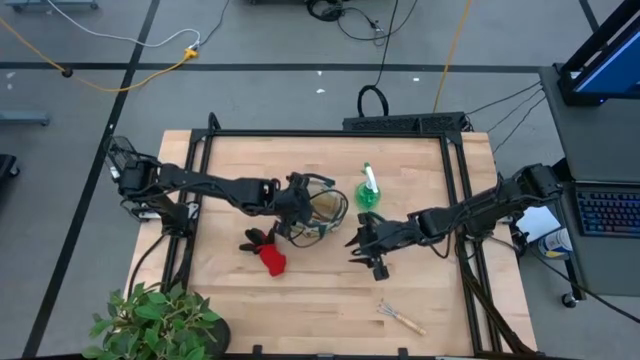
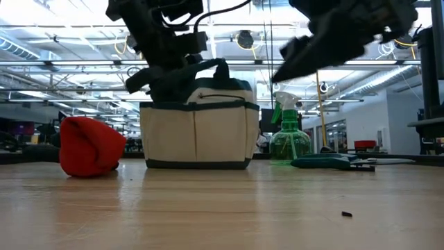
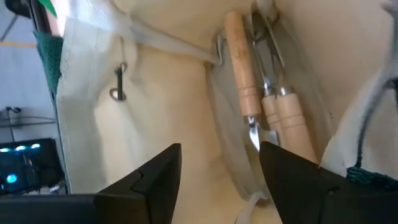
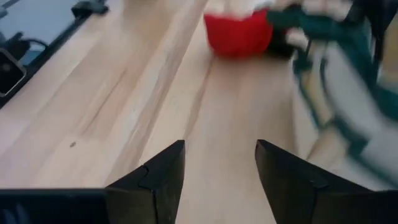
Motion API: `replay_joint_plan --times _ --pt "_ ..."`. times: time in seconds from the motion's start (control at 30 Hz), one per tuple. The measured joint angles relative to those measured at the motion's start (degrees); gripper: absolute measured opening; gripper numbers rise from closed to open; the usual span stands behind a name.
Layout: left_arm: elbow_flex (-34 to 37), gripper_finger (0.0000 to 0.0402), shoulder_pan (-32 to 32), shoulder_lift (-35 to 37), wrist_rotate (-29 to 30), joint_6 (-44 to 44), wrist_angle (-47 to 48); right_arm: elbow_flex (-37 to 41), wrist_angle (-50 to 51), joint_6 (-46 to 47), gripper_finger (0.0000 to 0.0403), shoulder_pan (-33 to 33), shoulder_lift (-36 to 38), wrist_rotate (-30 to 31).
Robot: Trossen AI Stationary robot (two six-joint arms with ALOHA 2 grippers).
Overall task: Pick & Place Garden tools in Gardening bag
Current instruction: Put the brown hand rake into the light brown gardening bag
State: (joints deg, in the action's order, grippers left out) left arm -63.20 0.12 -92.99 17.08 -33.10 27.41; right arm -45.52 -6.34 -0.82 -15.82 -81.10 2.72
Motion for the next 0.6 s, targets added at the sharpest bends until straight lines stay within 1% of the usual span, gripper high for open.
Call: replay_joint_plan --times 0.13,0.2,0.27,0.37,0.53,0.6 --pt "0.0 0.0225 -1.1 1.5 0.4 -3.1 -1.2 0.0 6.9 9.0 0.0196 -1.6 0.0 0.0" --pt "0.0 0.0225 -1.7 3.1 2.5 -4.9 -1.6 0.0 8.8 13.2 0.0196 -2.6 0.0 0.0" --pt "0.0 0.0225 -2.1 4.8 4.5 -6.6 -2.5 0.0 9.3 16.9 0.0195 -3.9 0.0 -0.2" --pt "0.0 0.0225 -2.2 7.9 5.0 -7.4 -2.6 0.0 9.9 22.0 0.0195 -5.9 0.0 -2.9" --pt "0.0 0.0225 -2.1 11.9 5.1 -7.1 -4.4 0.0 10.2 30.6 0.0196 -9.6 -0.1 -2.4" --pt "-0.1 0.0225 -2.1 13.1 5.1 -6.6 -4.7 0.0 10.6 33.3 0.0196 -11.8 -0.1 -1.1"
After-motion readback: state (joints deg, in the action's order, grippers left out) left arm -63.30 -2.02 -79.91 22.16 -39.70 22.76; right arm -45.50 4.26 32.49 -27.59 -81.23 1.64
